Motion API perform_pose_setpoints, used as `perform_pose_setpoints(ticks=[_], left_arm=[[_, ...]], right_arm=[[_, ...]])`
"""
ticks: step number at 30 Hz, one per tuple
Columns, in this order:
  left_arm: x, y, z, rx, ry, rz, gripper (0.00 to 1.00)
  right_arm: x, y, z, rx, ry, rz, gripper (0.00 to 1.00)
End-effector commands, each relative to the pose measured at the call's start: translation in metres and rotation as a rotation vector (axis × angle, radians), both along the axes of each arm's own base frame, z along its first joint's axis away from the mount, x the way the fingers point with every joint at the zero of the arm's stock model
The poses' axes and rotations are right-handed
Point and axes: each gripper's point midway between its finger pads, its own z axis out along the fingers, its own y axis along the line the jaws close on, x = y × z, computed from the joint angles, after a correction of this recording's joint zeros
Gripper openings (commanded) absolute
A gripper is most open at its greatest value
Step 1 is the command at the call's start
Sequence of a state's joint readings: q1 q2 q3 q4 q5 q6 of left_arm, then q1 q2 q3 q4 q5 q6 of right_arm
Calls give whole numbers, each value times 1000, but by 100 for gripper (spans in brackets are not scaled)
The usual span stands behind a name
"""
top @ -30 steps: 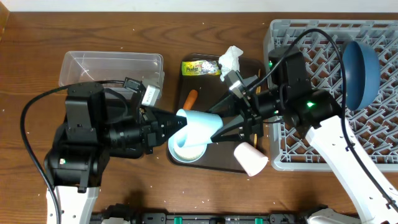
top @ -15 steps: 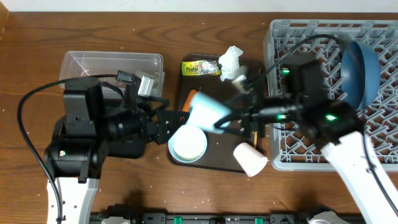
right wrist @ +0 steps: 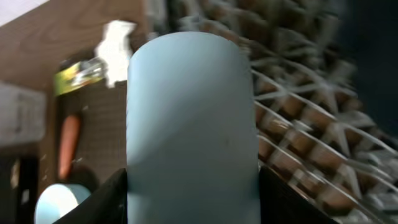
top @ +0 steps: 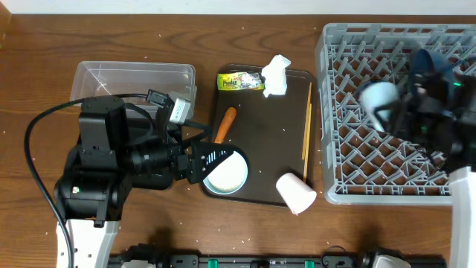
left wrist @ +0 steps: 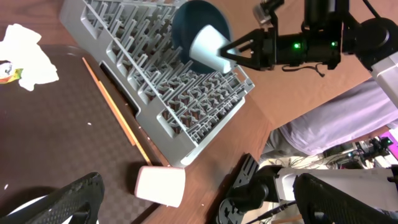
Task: Sort waste into correct bins and load items into the dishwasher rack
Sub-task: 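Carry the light blue cup with the right gripper into the rack, release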
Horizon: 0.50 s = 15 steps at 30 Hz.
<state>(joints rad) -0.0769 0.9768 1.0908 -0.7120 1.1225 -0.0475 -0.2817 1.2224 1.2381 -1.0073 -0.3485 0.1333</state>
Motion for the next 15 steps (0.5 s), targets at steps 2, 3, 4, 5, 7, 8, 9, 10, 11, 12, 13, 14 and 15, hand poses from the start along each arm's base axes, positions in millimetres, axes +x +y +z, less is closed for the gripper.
perform_pose_setpoints(ticks=[2, 3, 4, 5, 7, 8, 9, 10, 11, 12, 13, 14, 15], left_arm=[[0, 1, 4, 8, -22, 3, 98], [0, 1, 4, 8, -22, 4, 98], [0, 1, 4, 8, -21, 3, 98], [0, 1, 4, 8, -21, 3, 98], [0, 1, 4, 8, -21, 4, 98], [0, 1, 4, 11, -21, 7, 98], [1, 1, 3, 13, -20, 9, 98], [0, 1, 3, 13, -18, 9, 98], [0, 1, 3, 13, -18, 9, 98], [0, 1, 3, 13, -18, 9, 98], [0, 1, 3, 13, -18, 9, 98], [0, 1, 3, 13, -18, 10, 98], [1, 2, 2, 16, -18, 13, 98]], right_arm=[[-12, -18, 4, 2, 9, -70, 45], [-15, -22, 4, 4, 14, -86, 45], [-18, -26, 4, 9, 19, -106, 45], [-21, -28, 4, 16, 26, -124, 45], [-30, -34, -1, 37, 64, -167, 46], [-37, -37, -4, 44, 93, -189, 46], [-44, -42, -9, 41, 124, -215, 46], [-51, -50, -13, 28, 155, -247, 46], [-56, -57, -15, 12, 177, -277, 46], [-63, -67, -19, -10, 203, -317, 46], [-68, -75, -21, -23, 219, -351, 46], [-71, -80, -21, -20, 224, -373, 46], [-75, -85, -21, -15, 229, -395, 46]])
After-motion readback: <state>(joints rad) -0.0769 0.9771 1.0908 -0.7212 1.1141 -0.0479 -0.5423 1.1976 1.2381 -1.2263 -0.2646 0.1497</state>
